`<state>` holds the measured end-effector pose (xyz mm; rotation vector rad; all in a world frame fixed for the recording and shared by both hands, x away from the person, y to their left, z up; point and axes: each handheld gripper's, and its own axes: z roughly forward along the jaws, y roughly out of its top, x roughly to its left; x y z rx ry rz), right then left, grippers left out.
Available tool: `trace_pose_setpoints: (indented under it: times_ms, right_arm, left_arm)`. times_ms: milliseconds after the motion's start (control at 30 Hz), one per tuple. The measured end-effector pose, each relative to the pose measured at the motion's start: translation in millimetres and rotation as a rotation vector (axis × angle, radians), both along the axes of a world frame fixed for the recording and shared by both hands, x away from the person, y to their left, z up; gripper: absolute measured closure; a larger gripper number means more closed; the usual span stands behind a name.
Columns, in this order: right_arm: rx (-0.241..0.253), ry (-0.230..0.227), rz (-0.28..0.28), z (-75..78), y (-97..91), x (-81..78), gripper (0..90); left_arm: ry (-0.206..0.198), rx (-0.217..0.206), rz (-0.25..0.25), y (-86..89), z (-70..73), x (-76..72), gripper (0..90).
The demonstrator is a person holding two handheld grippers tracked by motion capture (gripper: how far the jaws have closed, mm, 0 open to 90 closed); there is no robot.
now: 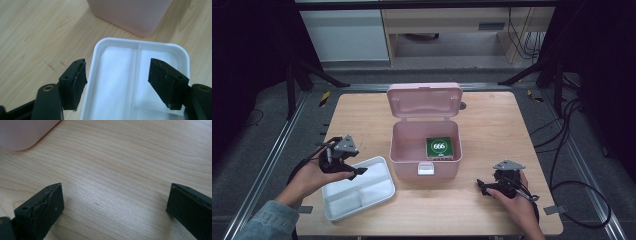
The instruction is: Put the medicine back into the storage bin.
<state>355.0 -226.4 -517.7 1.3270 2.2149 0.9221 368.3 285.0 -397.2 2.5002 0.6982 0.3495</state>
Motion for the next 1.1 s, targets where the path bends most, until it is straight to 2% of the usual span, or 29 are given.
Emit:
trace_pose_setpoints:
  times_ms: [167, 467, 533, 733, 1100]
  right_arm:
    - [0.0, 0.0, -0.002, 0.0, 0.1, 0.0, 1.1]
    - [0.0, 0.0, -0.002, 0.0, 0.2, 0.0, 1.1]
    - [0.0, 0.0, -0.002, 0.0, 0.2, 0.0, 1.1]
    - [0.0, 0.0, -0.003, 0.0, 0.2, 0.0, 1.1]
    - [0.001, 0.002, -0.006, 0.0, 0.6, -0.1, 1.1]
  left_arm:
    - [0.021, 0.001, 0.01, 9.0, -13.1, -9.3, 37.6]
    - [0.07, 0.028, 0.011, 19.1, -39.6, -28.1, 47.1]
    - [0.08, 0.022, 0.022, 21.9, -45.9, -31.2, 49.7]
    - [0.105, 0.052, 0.027, 26.0, -64.1, -37.2, 52.7]
    - [0.139, 0.082, 0.014, 28.1, -70.9, -32.7, 63.0]
